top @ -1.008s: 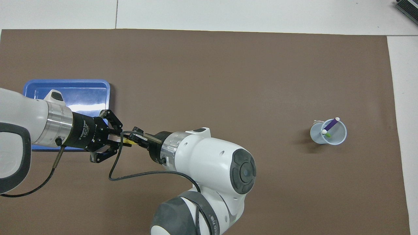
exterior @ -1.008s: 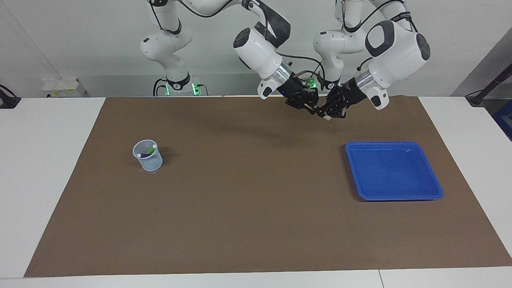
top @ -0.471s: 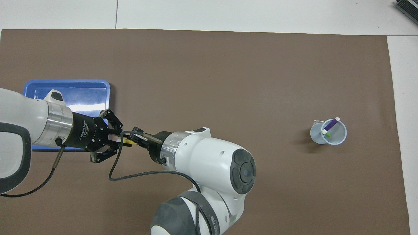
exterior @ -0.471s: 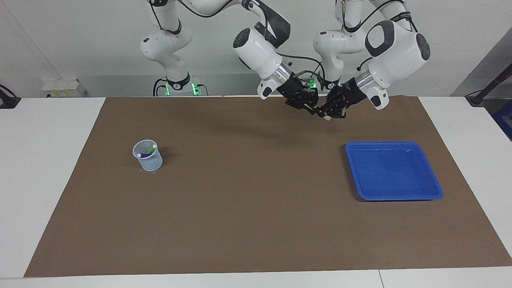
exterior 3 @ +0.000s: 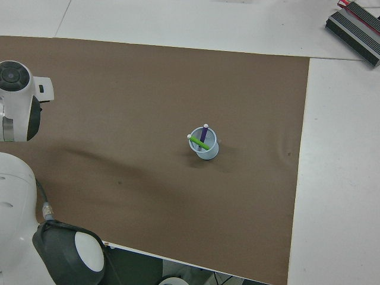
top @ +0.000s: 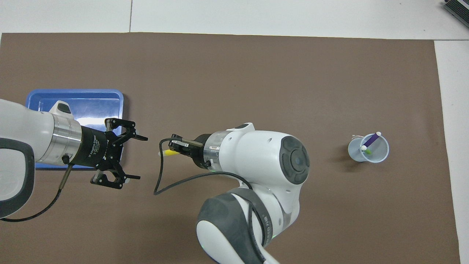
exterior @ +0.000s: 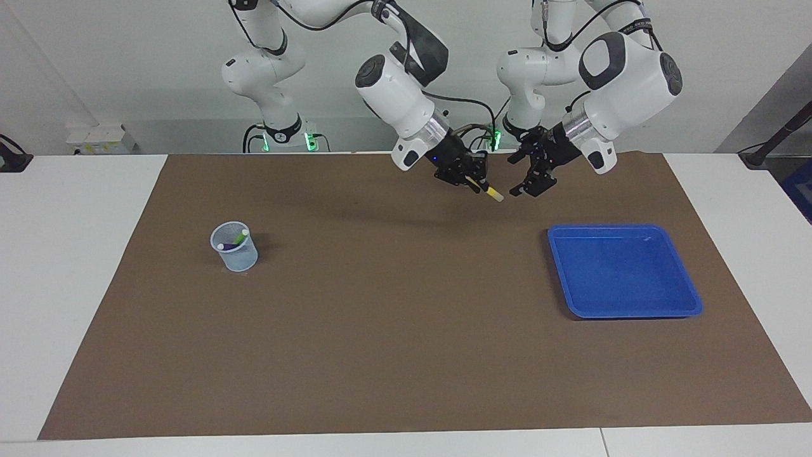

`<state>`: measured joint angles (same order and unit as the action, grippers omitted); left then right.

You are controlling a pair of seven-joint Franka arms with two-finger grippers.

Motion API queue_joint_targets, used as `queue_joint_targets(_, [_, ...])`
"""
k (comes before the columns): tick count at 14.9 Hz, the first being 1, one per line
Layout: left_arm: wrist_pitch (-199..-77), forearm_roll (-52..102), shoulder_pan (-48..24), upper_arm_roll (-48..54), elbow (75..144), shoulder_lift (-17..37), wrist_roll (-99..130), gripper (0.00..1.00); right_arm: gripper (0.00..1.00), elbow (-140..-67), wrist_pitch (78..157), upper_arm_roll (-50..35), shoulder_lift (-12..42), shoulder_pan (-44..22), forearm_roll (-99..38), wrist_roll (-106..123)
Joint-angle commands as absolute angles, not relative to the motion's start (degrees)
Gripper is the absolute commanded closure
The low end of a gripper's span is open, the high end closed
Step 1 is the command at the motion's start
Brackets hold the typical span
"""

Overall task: Transfer and insert pens with both arms
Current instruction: 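Carry the yellow pen to the cup while the left gripper opens and withdraws, then insert the yellow pen into the white cup and open the right gripper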

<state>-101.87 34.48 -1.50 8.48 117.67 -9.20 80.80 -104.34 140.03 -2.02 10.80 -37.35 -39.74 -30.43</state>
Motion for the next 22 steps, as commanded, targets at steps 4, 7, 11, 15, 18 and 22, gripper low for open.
queue_joint_targets(4, [-102.2, 31.9, -2.5, 7.5, 119.7, -11.2, 65.6, 0.00, 1.00, -104.8, 121.0, -2.4, 6.0, -23.2, -30.9, -9.4])
queue_joint_targets(7, [-100.3, 24.6, -2.0, 7.5, 119.6, -11.3, 50.2, 0.00, 1.00, -104.3, 110.7, -2.3, 4.6, -14.3, -24.6, 5.7])
queue_joint_targets(11, [-98.4, 15.8, -0.4, 6.8, 118.7, -11.3, 26.3, 0.00, 1.00, -104.0, 103.5, -2.3, 4.0, -5.5, -9.7, 30.5])
queue_joint_targets(15, [-96.6, 9.9, 4.2, 6.8, 114.9, -10.6, 11.8, 0.00, 1.00, -104.1, 103.3, -2.3, 3.8, -2.0, 1.3, 46.6])
queue_joint_targets(18, [-96.2, 7.6, 6.4, 6.8, 112.0, -10.3, 11.3, 0.00, 1.00, -104.3, 100.9, -2.2, 3.1, 0.1, 2.2, 50.4])
queue_joint_targets(22, [-96.9, 7.5, 7.3, 6.7, 110.4, -10.2, 11.6, 0.00, 1.00, -108.6, 102.1, -2.3, 1.2, 2.6, 3.3, 50.6])
